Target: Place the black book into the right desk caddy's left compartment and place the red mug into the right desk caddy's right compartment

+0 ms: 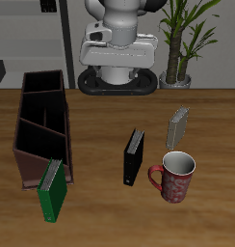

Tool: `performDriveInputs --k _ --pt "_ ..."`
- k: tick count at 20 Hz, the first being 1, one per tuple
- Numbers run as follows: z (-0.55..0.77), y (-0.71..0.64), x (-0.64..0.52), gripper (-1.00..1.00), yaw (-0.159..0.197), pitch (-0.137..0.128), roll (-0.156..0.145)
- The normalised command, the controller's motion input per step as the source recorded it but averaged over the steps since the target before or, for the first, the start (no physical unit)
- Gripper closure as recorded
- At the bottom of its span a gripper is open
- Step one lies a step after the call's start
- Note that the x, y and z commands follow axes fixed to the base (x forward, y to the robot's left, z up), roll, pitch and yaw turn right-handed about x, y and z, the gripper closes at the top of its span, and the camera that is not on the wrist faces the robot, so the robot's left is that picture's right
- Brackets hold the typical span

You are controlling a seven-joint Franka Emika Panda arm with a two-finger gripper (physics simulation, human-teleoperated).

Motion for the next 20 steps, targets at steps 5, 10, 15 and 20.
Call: performDriveInputs --k 5,10,15,20 --pt "-0.07 0.08 0.23 -1.00 -0.004 0.013 0.001" --pt "-0.02 0.15 0.21 -1.00 0.003 -0.005 0.032" --pt "-0.04 0.09 0.16 -1.00 -0.002 -0.021 0.007" --pt "-0.23 0.18 0.22 -1.00 -0.004 0.013 0.013"
